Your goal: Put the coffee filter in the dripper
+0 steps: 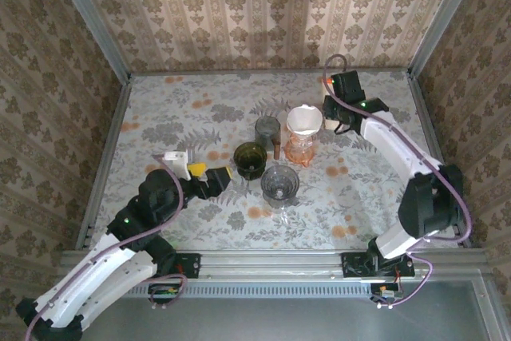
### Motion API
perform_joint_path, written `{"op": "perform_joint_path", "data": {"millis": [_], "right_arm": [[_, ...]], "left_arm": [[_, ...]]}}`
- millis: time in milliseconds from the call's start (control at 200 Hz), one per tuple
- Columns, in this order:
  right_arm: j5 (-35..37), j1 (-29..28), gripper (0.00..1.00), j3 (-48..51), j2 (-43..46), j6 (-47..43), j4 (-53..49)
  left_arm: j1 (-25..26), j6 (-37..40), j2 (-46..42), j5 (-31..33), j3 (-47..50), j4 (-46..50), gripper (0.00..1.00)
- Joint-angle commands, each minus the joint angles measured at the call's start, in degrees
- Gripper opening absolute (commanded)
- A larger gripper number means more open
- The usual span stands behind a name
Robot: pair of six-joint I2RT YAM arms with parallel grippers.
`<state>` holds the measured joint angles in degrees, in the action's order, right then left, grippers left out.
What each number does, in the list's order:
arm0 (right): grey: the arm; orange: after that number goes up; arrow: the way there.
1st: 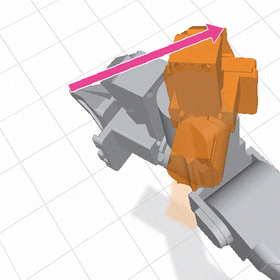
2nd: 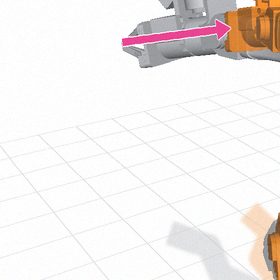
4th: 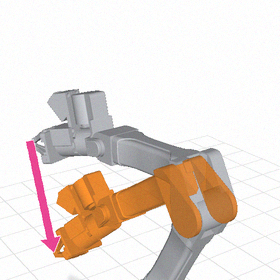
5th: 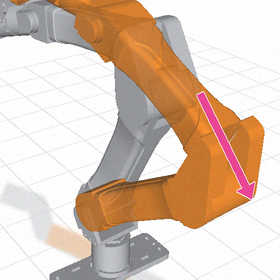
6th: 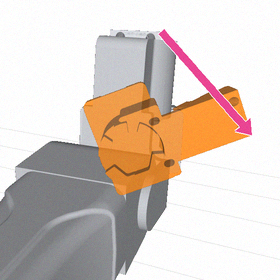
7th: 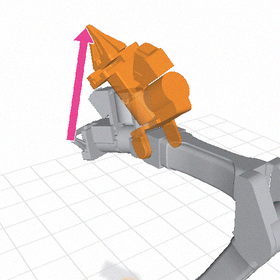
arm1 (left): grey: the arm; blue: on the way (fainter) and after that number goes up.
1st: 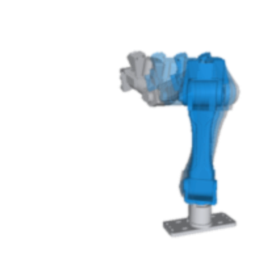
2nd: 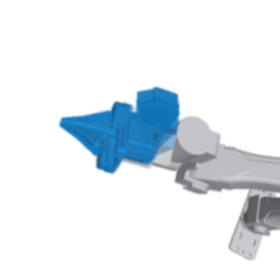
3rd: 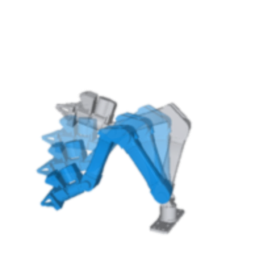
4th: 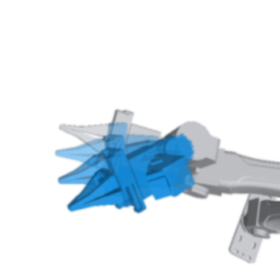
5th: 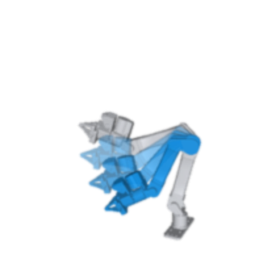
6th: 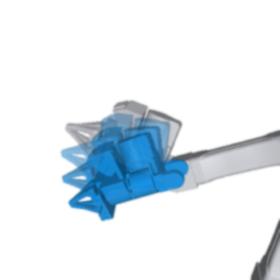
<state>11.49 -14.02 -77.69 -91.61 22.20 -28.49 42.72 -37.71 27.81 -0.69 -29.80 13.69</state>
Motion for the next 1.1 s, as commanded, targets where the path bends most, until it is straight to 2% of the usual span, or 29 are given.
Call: {"op": "perform_joint_path", "data": {"millis": [0, 440, 750, 1095], "right_arm": [[-2.04, 1.92, 0.29, -6.08, -4.96, -2.83, 0.15], [-1.74, 3.81, 0.24, -23.76, -22.85, -10.12, -5.39], [-1.76, 4.03, 0.30, -27.71, -27.02, -9.84, -4.60], [-1.08, 4.45, 0.27, -31.21, -30.02, -8.33, -5.61]], "left_arm": [[-1.39, 0.83, 0.55, -2.01, -1.21, -0.12, 1.00], [-6.19, -0.42, 5.59, -6.49, -1.14, -2.82, 1.00], [-7.64, -1.31, 9.40, -9.03, -1.14, -5.69, 1.00], [-8.18, -1.64, 9.80, -9.63, -0.87, -6.05, 1.00]]}}
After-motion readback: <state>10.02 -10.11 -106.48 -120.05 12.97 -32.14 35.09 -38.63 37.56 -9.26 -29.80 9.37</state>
